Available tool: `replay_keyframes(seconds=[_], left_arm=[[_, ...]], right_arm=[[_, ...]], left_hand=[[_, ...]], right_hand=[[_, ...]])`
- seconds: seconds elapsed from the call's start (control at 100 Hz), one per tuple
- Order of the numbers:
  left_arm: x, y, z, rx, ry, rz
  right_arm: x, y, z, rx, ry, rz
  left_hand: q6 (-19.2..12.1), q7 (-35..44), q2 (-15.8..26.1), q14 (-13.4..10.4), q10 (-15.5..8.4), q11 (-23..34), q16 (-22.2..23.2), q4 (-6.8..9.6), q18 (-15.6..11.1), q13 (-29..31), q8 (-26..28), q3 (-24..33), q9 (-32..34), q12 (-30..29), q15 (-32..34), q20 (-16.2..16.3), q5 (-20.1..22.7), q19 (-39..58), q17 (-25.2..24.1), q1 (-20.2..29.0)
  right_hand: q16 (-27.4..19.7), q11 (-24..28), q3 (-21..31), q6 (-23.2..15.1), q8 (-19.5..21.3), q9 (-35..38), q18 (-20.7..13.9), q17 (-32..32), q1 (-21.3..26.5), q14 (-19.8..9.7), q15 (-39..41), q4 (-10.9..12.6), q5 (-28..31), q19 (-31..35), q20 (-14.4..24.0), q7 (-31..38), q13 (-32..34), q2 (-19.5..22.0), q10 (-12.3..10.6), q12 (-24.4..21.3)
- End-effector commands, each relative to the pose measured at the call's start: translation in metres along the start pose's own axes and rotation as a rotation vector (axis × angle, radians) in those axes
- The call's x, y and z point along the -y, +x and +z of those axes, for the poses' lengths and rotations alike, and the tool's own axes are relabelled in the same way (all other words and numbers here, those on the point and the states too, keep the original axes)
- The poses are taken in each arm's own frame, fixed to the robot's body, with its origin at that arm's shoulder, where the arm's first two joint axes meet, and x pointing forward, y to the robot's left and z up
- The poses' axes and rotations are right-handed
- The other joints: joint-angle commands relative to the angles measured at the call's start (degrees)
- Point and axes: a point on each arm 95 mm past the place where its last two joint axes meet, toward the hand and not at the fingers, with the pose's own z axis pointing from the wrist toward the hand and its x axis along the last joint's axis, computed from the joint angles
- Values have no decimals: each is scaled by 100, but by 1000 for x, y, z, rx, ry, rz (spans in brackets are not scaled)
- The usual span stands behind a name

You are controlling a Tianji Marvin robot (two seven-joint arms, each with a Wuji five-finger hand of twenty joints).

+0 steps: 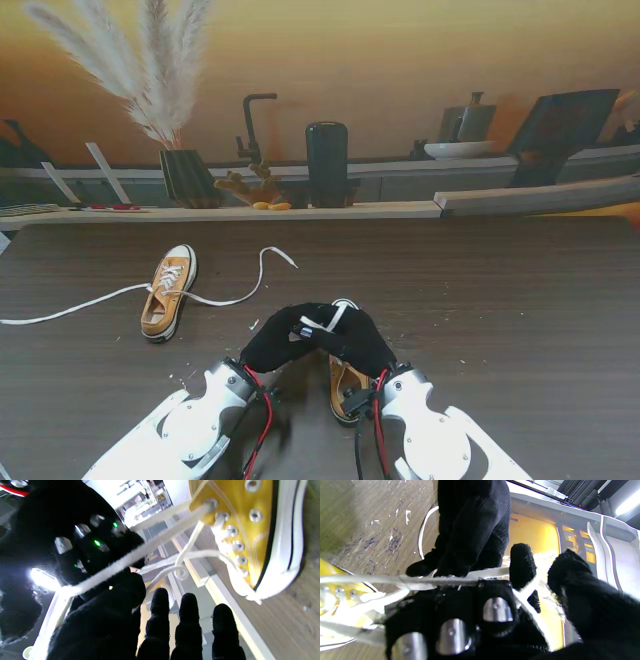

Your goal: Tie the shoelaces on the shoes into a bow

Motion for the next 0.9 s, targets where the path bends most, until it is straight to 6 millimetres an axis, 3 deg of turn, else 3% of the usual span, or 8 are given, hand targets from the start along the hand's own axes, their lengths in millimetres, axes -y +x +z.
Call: replay_keyframes(seconds=[0.0, 0.11, 0.23, 0.31, 0.39, 0.46, 0.55, 0.89], left_arm=[[-1, 11, 4, -3, 45, -10], [13, 18, 2, 7, 189, 15], [34, 33, 0, -18, 330, 108], [42, 46, -1, -44, 375, 125], [46, 56, -4, -76, 401, 168], [46, 66, -7, -110, 417, 197], [43, 77, -14, -144, 426, 246], [16, 103, -55, -137, 372, 471]], right_arm=[[3, 1, -2, 7, 6, 8], [1, -1, -7, 57, -24, -7], [0, -2, -11, 104, -42, 7], [0, -2, -12, 115, -49, 14], [-1, 0, -11, 118, -71, 34], [-2, 0, -10, 118, -103, 47], [-3, 1, -9, 121, -133, 68], [-5, 4, -8, 129, -160, 121]], left_hand=[[-998, 1442, 332, 43, -66, 86, 134, 142, -207, 210, 1065, 391, 292, 796, 179, 85, -20, 211, 83, 281], [-752, 2026, -146, 212, -73, -27, 660, -17, -80, 753, 2143, 728, 1226, 2345, 665, 307, -112, 1058, 450, 589], [-781, 2103, -204, 254, 27, 604, 807, -100, 27, 1531, 2325, 742, 1916, 2974, 1546, 447, -139, 2149, 1162, 623], [-805, 2093, -15, 198, 70, 1820, 598, 3, 148, 1892, 2253, 633, 2084, 2850, 2390, 452, -174, 2554, 1658, 517], [-796, 1979, 25, 149, 117, 2174, 619, 73, 134, 2075, 2044, 693, 2137, 2923, 2805, 519, -183, 2752, 1907, 347], [-751, 1886, 33, 149, 158, 2231, 635, 101, 116, 2076, 1853, 705, 2123, 2950, 2951, 537, -209, 2794, 1938, 294], [-747, 1798, -5, 133, 154, 2156, 606, 112, 77, 2065, 1645, 705, 2107, 2898, 2972, 538, -206, 2790, 1933, 270], [-714, 1143, 35, 96, 125, 1640, 505, 253, 18, 1956, 685, 391, 2091, 2776, 2738, 397, -203, 2658, 1797, 297]], right_hand=[[18, 141, 157, 90, -60, 292, -119, 144, -97, 89, 326, 144, -105, 1652, 93, -64, 109, 92, 75, -58], [101, 338, 289, 470, 57, 291, -132, 152, -227, 5, 471, 401, 54, 1652, 289, -312, 110, 182, 50, -23], [204, 438, 253, 726, 136, 292, -21, 141, -72, 119, 577, 430, 110, 1652, 475, -428, 96, 286, 116, -22], [244, 455, 198, 779, 148, 289, 2, 139, 76, 140, 562, 362, 92, 1652, 524, -449, 97, 276, 107, -32], [181, 364, 201, 793, 146, 286, 46, 131, 149, 148, 438, 300, 62, 1652, 416, -443, 106, 240, 144, -83], [102, 240, 288, 831, 191, 290, 157, 100, 52, 340, 287, 326, 108, 1652, 98, -438, 96, 190, 219, -152], [32, 79, 384, 937, 634, 293, 354, 44, -187, 569, 67, 660, 245, 1618, -343, -839, 85, 235, 390, -332], [-125, -170, 335, 941, 965, 298, 579, 14, -331, 624, -261, 822, 140, 1271, -418, -1114, 87, 261, 430, -469]])
